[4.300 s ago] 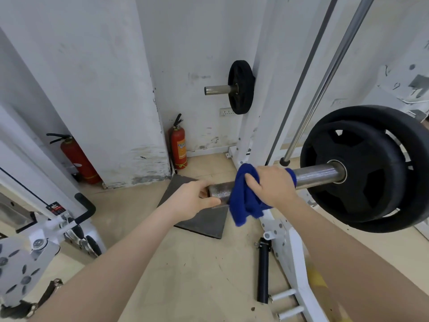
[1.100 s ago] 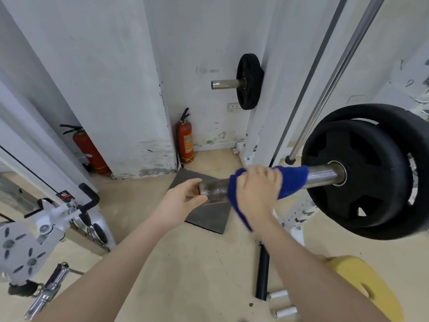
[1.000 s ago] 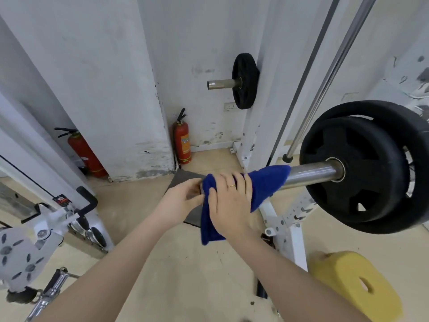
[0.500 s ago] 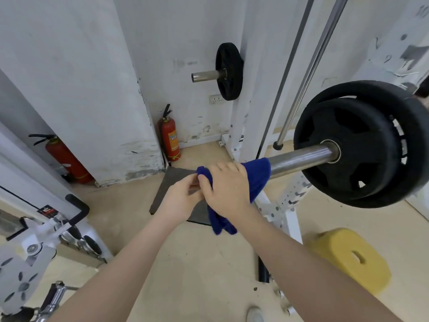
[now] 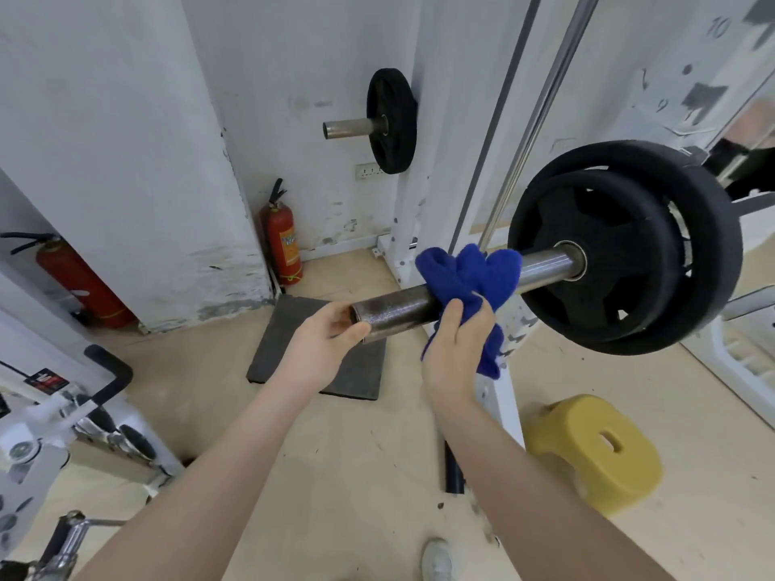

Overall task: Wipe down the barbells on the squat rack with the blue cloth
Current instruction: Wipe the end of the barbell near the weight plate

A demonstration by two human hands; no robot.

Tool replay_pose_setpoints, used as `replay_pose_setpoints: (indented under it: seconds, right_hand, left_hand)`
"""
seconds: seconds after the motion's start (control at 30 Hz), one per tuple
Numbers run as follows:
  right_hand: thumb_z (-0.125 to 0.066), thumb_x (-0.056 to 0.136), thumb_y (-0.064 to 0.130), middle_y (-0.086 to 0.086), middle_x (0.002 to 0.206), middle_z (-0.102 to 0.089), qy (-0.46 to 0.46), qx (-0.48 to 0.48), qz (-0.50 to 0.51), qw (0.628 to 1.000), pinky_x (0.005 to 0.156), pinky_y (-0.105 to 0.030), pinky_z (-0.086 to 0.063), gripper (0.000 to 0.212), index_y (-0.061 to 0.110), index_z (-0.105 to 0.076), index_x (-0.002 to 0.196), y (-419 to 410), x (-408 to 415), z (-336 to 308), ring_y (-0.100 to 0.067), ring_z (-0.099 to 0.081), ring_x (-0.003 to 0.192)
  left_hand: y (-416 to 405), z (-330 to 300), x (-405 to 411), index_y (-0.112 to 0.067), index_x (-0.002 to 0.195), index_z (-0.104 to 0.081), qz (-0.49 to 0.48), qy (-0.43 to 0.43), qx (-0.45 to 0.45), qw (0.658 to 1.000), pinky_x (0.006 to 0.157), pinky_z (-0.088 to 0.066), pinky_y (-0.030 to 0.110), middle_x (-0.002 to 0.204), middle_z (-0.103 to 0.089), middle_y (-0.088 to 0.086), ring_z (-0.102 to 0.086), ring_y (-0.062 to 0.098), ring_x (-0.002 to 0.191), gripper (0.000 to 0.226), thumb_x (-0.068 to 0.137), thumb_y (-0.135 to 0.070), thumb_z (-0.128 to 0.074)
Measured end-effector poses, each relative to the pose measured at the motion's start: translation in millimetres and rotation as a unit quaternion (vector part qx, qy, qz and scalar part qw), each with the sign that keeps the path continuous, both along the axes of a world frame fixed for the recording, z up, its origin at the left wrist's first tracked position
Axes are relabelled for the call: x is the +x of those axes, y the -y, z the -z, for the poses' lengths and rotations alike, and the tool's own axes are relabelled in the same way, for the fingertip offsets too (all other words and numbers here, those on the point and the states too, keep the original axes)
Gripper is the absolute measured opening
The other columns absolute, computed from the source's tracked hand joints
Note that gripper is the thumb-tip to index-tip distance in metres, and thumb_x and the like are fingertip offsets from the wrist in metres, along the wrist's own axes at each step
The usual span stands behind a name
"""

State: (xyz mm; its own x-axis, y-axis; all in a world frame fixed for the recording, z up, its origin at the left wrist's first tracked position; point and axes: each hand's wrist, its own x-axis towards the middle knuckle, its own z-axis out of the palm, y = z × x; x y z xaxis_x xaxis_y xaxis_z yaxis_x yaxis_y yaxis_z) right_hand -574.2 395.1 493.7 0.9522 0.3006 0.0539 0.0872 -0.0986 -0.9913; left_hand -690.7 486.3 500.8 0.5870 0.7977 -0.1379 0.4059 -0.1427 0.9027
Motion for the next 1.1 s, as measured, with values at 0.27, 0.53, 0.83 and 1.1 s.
replay_pose_setpoints:
  seconds: [0.27, 0.53, 0.83, 1.1]
  right_hand:
    - [-0.038, 0.094, 0.053, -0.009, 0.122, -0.058, -0.541, 0.265, -0.016, 0.798, 0.087, -0.048, -0.048, 0.047, 0.023, -0.045, 0.130, -17, -25, -14, -0.031, -0.057, 0.107]
    - [-0.039, 0.095, 0.050, -0.015, 0.089, -0.067, -0.631, 0.277, -0.052, 0.723, 0.088, -0.043, -0.045, 0.047, 0.007, -0.058, 0.100, -6, -49, -29, -0.031, -0.058, 0.090]
    - [-0.069, 0.076, 0.007, 0.004, 0.086, -0.043, -0.598, 0.423, -0.012, 0.681, 0.069, -0.009, -0.034, 0.034, 0.023, -0.048, 0.097, -12, 10, -11, -0.008, -0.051, 0.075]
    - [-0.039, 0.097, 0.023, -0.013, 0.099, -0.061, -0.659, 0.290, -0.027, 0.693, 0.081, -0.039, -0.040, 0.025, 0.007, -0.058, 0.101, -11, -26, -20, -0.029, -0.054, 0.104]
  left_hand:
    - [-3, 1, -1, -0.020, 0.126, -0.053, 0.010, -0.012, 0.006, 1.000, 0.088, -0.044, 0.028, 0.116, -0.063, -0.003, -0.058, 0.013, 0.105, 0.037, 0.089, -0.025, -0.058]
    - [1, 0, -2, -0.022, 0.122, -0.054, 0.013, -0.004, 0.012, 1.000, 0.096, -0.046, 0.037, 0.117, -0.063, -0.001, -0.057, 0.015, 0.108, 0.034, 0.088, -0.025, -0.059]
    - [-5, 0, -2, -0.022, 0.121, -0.054, 0.038, -0.028, 0.027, 0.999, 0.100, -0.043, 0.036, 0.117, -0.065, -0.004, -0.058, 0.013, 0.109, 0.036, 0.086, -0.028, -0.060]
    - [0, 0, -2, -0.021, 0.121, -0.054, 0.018, -0.015, 0.041, 0.999, 0.096, -0.043, 0.032, 0.113, -0.064, -0.003, -0.057, 0.012, 0.107, 0.036, 0.086, -0.019, -0.062]
